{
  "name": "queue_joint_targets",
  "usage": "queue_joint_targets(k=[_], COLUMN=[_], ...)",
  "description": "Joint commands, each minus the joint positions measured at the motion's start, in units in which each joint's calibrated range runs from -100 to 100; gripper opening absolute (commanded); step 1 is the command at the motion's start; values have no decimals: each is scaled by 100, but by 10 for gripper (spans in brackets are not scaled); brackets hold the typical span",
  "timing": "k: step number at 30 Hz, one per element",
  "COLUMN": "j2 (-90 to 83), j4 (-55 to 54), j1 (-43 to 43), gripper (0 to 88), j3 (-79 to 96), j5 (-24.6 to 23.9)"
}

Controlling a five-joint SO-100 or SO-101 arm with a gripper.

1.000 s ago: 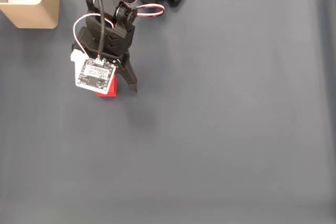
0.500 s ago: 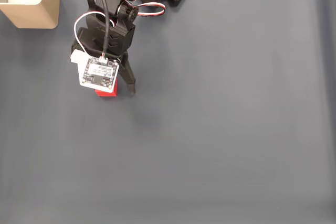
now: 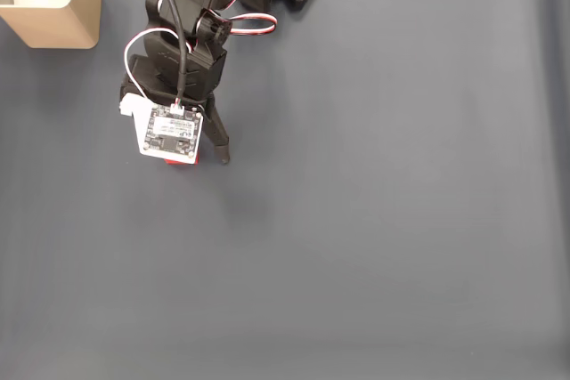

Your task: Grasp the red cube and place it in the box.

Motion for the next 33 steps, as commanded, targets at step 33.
queue_joint_targets(k=[33], j2=[363], j4=[121], j1=[44], gripper=[306], j3=[-189], j5=[59])
